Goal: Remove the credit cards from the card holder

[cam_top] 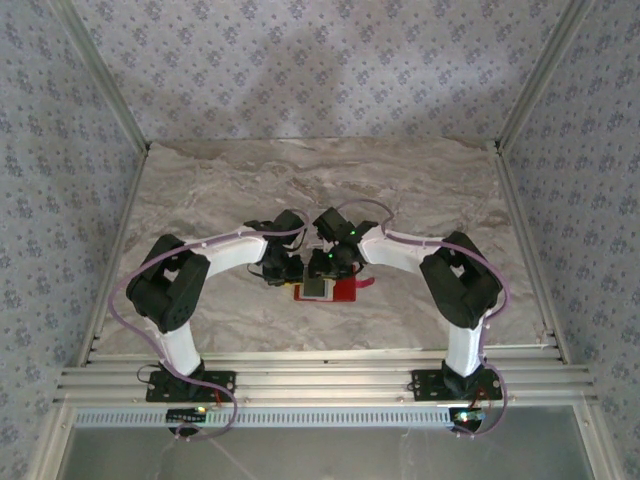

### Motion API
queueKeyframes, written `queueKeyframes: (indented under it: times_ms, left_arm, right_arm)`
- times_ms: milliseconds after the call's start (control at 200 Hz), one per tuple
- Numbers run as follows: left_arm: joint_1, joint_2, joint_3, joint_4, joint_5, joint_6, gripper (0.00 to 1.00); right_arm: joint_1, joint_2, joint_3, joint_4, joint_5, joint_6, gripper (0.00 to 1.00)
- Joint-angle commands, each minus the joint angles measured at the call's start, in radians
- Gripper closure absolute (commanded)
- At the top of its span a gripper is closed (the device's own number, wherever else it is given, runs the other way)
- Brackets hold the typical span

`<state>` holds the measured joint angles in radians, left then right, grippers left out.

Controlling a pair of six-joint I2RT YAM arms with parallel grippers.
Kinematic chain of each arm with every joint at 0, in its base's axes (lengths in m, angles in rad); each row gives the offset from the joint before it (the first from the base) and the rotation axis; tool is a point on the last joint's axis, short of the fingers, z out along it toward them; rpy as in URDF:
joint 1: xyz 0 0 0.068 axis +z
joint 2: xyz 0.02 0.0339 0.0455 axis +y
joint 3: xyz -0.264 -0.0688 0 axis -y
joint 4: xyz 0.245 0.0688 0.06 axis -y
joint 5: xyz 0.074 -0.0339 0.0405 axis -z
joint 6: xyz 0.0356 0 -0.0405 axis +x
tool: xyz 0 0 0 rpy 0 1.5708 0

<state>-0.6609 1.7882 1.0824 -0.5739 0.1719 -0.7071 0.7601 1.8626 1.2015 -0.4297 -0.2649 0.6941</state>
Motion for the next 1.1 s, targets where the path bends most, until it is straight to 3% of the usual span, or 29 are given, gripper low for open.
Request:
queueKeyframes:
  times_ms: [0, 515, 844, 1094]
  left_arm:
    - [0.001, 0.020, -0.004, -0.011, 0.019, 0.007, 0.79]
    - [0.001, 0.016, 0.000, -0.018, 0.016, 0.007, 0.79]
    - [0.001, -0.058, 0.029, -0.042, -0.010, -0.002, 0.78]
    - [-0.015, -0.062, 0.071, -0.042, 0.021, 0.002, 0.67]
  right_arm:
    - [0.005, 0.012, 0.023, -0.058, 0.052, -0.012, 0.69]
    - [0.006, -0.017, 0.026, -0.102, 0.117, -0.027, 0.66]
    - [-0.010, -0.090, 0.000, -0.065, 0.090, -0.003, 0.65]
    - [-0.027, -0.107, -0.042, -0.049, 0.078, 0.007, 0.65]
